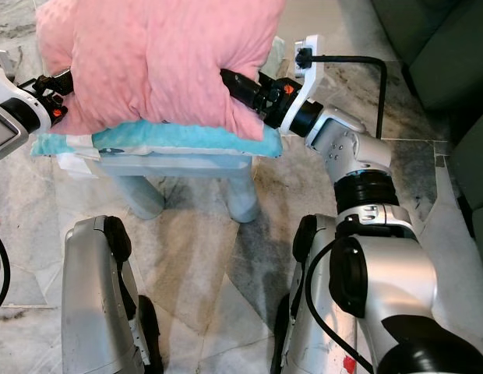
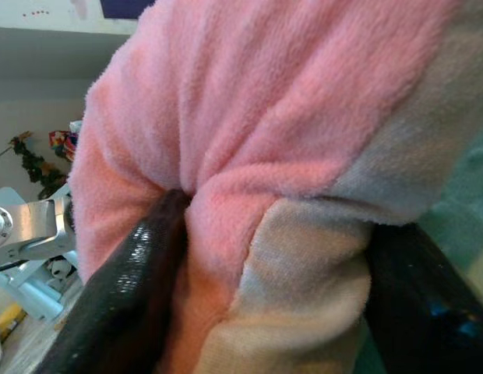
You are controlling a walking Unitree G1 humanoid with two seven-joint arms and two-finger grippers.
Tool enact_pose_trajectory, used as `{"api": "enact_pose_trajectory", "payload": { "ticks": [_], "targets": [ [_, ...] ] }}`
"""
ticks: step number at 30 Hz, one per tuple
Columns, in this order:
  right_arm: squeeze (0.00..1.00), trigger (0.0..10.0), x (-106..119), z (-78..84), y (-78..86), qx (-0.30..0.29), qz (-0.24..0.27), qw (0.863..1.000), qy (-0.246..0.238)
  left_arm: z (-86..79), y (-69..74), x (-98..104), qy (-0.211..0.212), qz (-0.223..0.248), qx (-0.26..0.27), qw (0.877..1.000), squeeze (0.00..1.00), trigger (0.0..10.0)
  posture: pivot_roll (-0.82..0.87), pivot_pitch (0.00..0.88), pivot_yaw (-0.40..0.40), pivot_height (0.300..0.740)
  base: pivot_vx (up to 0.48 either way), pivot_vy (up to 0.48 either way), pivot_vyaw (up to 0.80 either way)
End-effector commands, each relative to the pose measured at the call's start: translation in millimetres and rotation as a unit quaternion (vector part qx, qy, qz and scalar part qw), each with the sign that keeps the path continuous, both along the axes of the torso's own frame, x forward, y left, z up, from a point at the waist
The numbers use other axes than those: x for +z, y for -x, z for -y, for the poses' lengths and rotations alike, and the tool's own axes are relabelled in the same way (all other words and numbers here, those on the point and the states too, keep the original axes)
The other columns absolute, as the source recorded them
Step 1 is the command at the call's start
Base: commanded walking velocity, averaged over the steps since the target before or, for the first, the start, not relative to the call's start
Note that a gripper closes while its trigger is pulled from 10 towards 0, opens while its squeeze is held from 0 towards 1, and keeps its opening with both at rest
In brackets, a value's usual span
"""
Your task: Move the pillow to the sofa
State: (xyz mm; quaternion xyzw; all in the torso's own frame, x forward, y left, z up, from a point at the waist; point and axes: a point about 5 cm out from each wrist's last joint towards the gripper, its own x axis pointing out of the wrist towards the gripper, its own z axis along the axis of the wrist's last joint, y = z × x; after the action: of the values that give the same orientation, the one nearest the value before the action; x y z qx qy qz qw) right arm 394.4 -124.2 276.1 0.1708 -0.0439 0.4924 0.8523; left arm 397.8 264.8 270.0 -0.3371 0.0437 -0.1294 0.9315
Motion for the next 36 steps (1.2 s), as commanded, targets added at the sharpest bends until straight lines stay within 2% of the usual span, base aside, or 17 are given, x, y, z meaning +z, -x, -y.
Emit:
{"api": "enact_pose_trajectory", "payload": {
  "ticks": [1,14,24,30,36],
  "targets": [
    [0.00,0.0,-4,-7.8,3.5,0.027,0.001,1.000,0.014,1.9,0.8,-6,0.001,-0.008,-0.013,1.000,0.00,0.0,0.04,0.384,0.027,0.343,0.000,0.000,0.00],
    [0.00,0.0,-5,-10.2,5.5,0.032,0.005,0.999,0.017,0.2,1.3,-6,-0.006,0.001,-0.013,1.000,0.00,0.0,0.05,0.387,0.027,0.343,0.000,0.000,0.00],
    [0.00,0.0,-10,-10.1,6.7,0.029,0.004,0.999,0.021,-3.6,0.7,-6,-0.021,0.016,0.008,1.000,0.00,0.0,0.05,0.389,0.028,0.343,0.000,0.000,0.00],
    [0.00,0.0,-11,-7.6,6.3,0.012,0.012,0.999,0.027,-5.8,0.1,2,-0.038,0.039,0.017,0.998,0.00,0.0,0.05,0.351,0.028,0.343,0.000,0.000,0.00],
    [0.00,0.0,-11,-4.5,5.7,-0.015,0.030,0.999,0.040,-9.1,0.3,8,-0.039,0.075,0.033,0.996,0.00,0.0,0.04,0.274,0.025,0.343,0.000,0.000,0.00]
  ]
}}
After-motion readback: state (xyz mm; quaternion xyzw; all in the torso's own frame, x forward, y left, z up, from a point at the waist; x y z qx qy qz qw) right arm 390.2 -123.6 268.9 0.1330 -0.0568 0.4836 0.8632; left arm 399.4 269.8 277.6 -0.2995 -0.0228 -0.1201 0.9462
